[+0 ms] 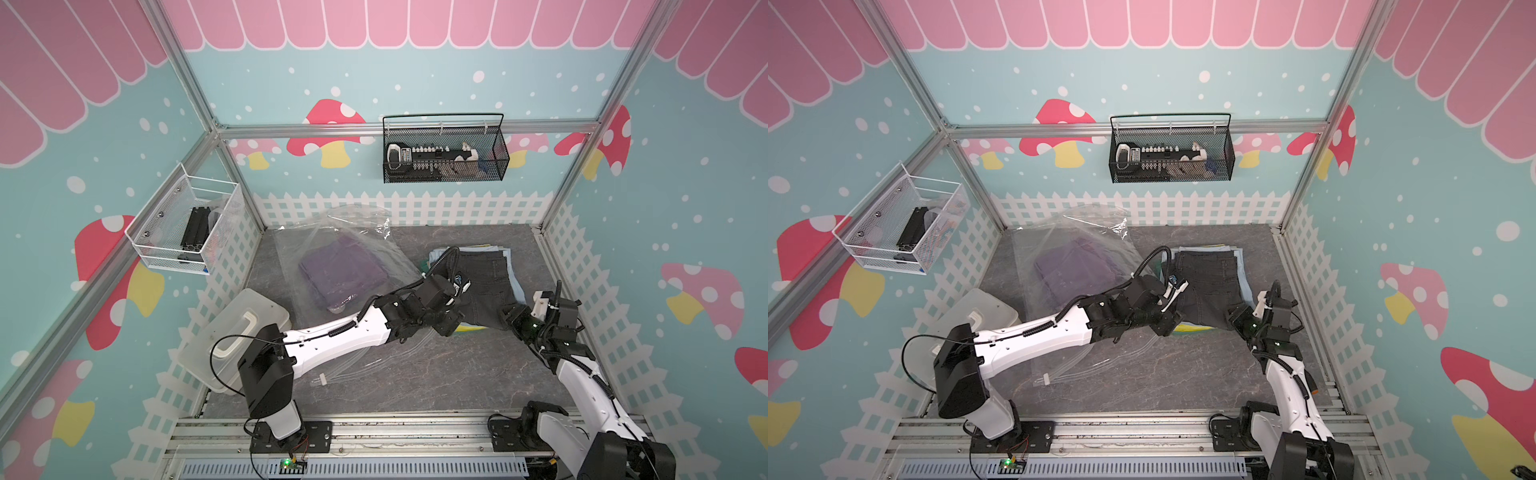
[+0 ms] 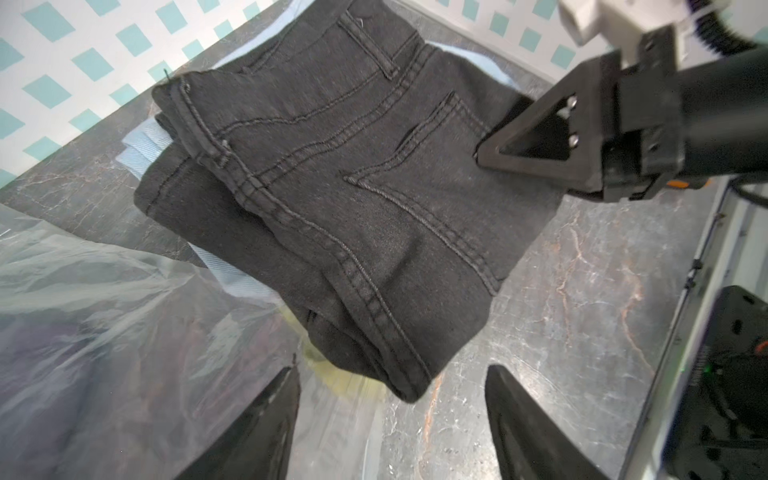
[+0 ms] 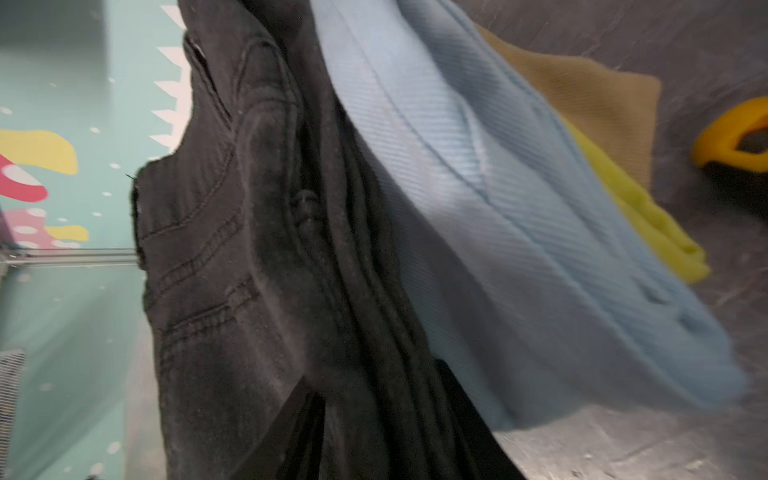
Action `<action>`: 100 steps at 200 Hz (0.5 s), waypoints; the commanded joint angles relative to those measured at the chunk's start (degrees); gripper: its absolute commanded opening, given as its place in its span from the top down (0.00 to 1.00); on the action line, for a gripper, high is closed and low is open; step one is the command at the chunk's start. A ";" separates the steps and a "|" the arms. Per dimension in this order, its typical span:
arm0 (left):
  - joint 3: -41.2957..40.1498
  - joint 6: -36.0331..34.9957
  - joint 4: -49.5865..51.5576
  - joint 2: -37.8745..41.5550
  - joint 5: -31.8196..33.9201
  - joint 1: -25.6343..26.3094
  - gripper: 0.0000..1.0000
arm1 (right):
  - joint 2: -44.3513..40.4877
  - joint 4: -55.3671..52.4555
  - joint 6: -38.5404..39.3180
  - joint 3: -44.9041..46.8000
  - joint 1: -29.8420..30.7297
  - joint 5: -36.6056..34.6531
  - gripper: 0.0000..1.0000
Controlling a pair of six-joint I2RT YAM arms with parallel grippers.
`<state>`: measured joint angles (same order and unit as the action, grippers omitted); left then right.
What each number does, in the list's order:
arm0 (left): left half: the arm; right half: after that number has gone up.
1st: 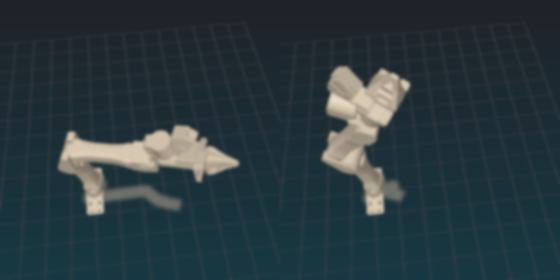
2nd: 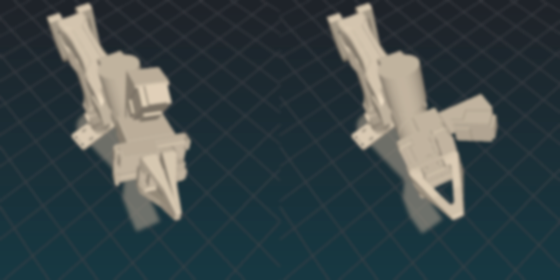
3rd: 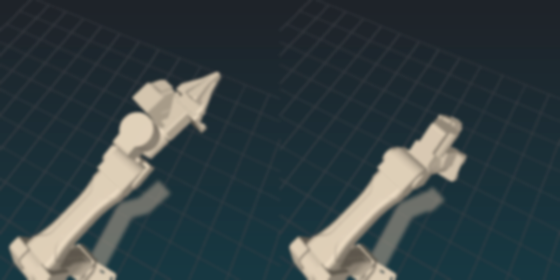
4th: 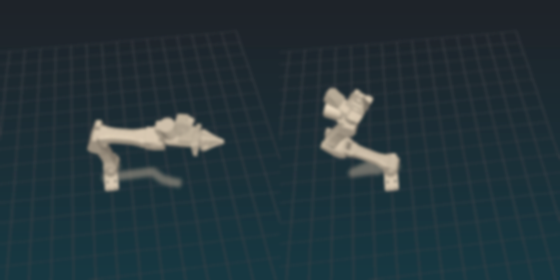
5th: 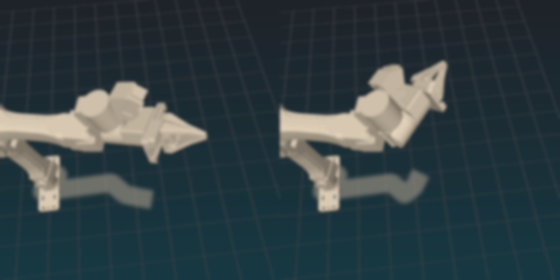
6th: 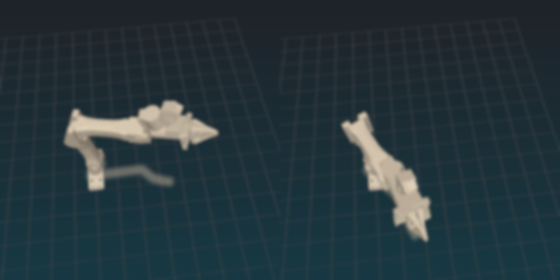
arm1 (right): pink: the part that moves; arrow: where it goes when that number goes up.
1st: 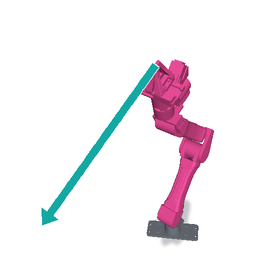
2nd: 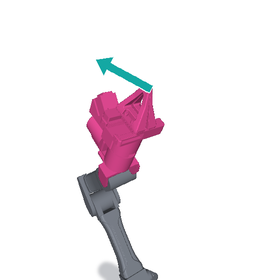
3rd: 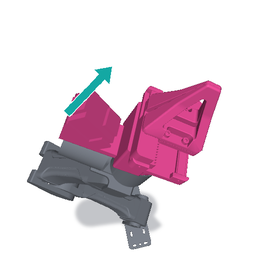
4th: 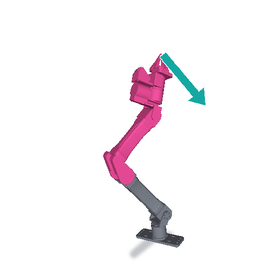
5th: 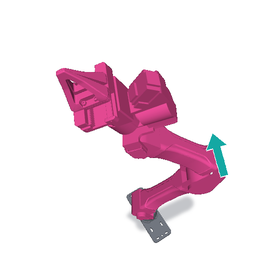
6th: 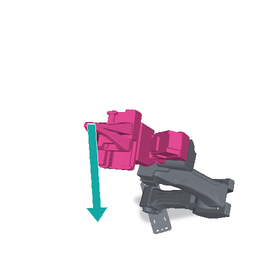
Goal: Take the trousers out of the vacuum bag
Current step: Place the trousers at the center of the board.
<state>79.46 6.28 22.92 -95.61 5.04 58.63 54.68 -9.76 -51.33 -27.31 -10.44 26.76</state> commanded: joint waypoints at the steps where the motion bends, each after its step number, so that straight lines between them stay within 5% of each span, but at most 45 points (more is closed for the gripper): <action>1: -0.64 4.49 0.47 2.08 -3.27 0.20 0.31 | -0.80 -7.08 5.15 -3.76 -0.40 -4.10 0.53; 51: 4.20 10.07 0.59 -2.18 -3.97 0.17 0.53 | -2.95 -12.92 12.04 -9.39 -0.38 -8.43 0.46; 100: 15.34 13.21 5.54 -12.11 -3.29 -1.55 0.45 | 1.46 -12.67 16.97 -14.98 -0.33 -3.07 0.34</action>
<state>90.24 16.19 25.28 -104.01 1.78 58.37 53.84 -21.23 -38.79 -39.35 -10.50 21.85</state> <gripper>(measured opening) 0.524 0.633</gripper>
